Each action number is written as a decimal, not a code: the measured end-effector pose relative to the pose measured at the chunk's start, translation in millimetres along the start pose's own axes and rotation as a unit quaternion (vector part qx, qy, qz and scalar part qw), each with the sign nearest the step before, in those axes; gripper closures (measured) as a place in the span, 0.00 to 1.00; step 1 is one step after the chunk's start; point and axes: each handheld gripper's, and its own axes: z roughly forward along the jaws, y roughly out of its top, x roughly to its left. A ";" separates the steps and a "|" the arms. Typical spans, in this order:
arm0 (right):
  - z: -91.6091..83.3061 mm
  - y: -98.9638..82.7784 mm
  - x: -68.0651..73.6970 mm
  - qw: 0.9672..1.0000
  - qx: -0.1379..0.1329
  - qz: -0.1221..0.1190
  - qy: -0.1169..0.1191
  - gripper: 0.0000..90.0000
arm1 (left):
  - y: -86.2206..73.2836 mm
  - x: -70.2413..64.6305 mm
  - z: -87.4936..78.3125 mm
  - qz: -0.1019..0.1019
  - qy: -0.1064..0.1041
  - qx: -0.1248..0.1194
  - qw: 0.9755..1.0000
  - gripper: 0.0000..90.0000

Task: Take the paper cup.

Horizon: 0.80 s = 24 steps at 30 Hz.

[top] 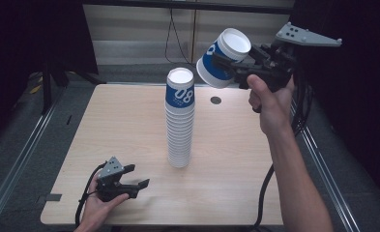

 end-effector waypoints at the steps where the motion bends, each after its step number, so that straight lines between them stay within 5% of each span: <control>1: -6.3 -1.7 0.3 1.000 0.004 -0.004 -0.001 0.31 | 0.9 -0.6 -0.2 -0.001 -0.003 0.001 1.000 0.23; 9: -22.7 -15.5 -2.1 1.000 0.021 -0.004 -0.003 0.31 | 6.0 -2.5 -0.2 -0.021 -0.030 -0.004 0.999 0.26; 20: -28.2 -58.7 -4.6 0.998 0.060 0.008 0.004 0.31 | 14.7 -6.9 0.7 -0.015 -0.063 -0.033 0.997 0.24; 24: -25.1 -80.3 2.1 0.997 0.069 0.007 0.027 0.31 | 19.5 -12.7 1.1 0.004 -0.052 -0.017 0.999 0.22</control>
